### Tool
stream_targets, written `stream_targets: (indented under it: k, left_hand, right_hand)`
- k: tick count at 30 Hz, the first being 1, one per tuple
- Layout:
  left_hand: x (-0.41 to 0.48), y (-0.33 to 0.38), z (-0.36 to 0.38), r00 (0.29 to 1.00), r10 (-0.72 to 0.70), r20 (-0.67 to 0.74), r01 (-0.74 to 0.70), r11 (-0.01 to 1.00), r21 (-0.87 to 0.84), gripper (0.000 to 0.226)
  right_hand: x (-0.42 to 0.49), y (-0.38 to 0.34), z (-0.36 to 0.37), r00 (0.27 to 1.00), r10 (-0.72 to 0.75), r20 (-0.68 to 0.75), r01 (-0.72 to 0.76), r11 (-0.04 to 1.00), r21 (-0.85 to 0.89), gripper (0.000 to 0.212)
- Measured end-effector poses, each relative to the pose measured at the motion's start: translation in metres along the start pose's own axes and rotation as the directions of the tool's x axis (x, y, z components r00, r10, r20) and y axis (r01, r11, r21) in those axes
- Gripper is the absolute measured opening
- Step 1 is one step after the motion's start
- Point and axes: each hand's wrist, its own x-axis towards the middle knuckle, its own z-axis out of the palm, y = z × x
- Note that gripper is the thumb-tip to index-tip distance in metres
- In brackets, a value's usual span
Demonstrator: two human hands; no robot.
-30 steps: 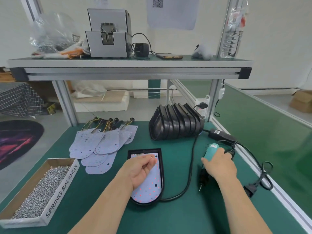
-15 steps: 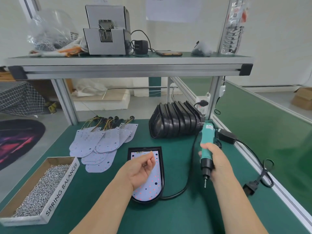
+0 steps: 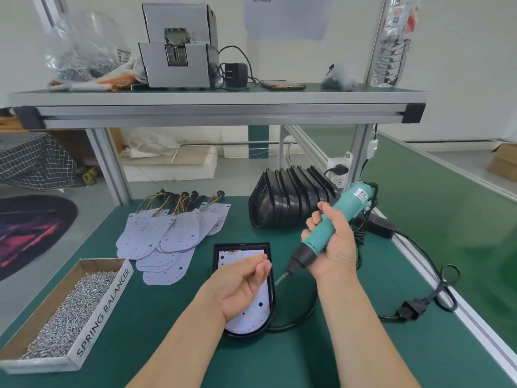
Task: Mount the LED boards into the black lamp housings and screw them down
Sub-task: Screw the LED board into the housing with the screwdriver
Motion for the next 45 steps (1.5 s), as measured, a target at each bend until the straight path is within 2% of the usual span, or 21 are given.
stream_targets:
  k: [2, 4, 8, 12, 16, 29, 38, 45]
  left_hand:
    - [0.000, -0.001, 0.000, 1.000, 0.021, 0.012, -0.021, 1.000, 0.016, 0.013]
    - [0.000, 0.000, -0.001, 0.999, 0.045, 0.016, -0.046, 0.998, 0.042, 0.014]
    - [-0.003, 0.002, -0.004, 0.997, 0.076, 0.010, -0.077, 0.992, 0.099, 0.010]
    - [-0.006, 0.000, -0.002, 0.997, 0.080, 0.022, -0.081, 0.995, 0.050, 0.010]
    - [-0.008, -0.001, -0.001, 0.996, 0.082, 0.026, -0.082, 0.997, -0.009, 0.011]
    - [-0.010, -0.004, -0.001, 0.995, 0.102, 0.001, -0.102, 0.994, -0.028, 0.013]
    - [-0.007, -0.013, 0.004, 0.971, 0.233, -0.050, -0.232, 0.972, 0.029, 0.012]
    - [-0.007, -0.016, 0.005, 0.942, 0.335, -0.024, -0.331, 0.938, 0.098, 0.011]
  right_hand:
    - [0.003, 0.003, 0.009, 0.989, -0.131, -0.067, 0.128, 0.991, -0.050, 0.020]
    - [0.004, 0.004, 0.016, 0.970, -0.234, -0.069, 0.228, 0.970, -0.089, 0.017]
    - [0.004, 0.004, 0.031, 0.938, -0.330, -0.109, 0.319, 0.942, -0.108, 0.021]
    - [0.003, 0.009, 0.039, 0.908, -0.395, -0.143, 0.371, 0.914, -0.165, 0.021]
    - [0.000, 0.012, 0.040, 0.892, -0.432, -0.131, 0.393, 0.886, -0.245, 0.020]
    - [-0.002, 0.010, 0.038, 0.886, -0.451, -0.109, 0.410, 0.872, -0.269, 0.022]
    - [-0.005, 0.009, 0.041, 0.867, -0.490, -0.087, 0.449, 0.845, -0.290, 0.023]
    - [-0.006, 0.008, 0.043, 0.861, -0.498, -0.100, 0.448, 0.837, -0.314, 0.021]
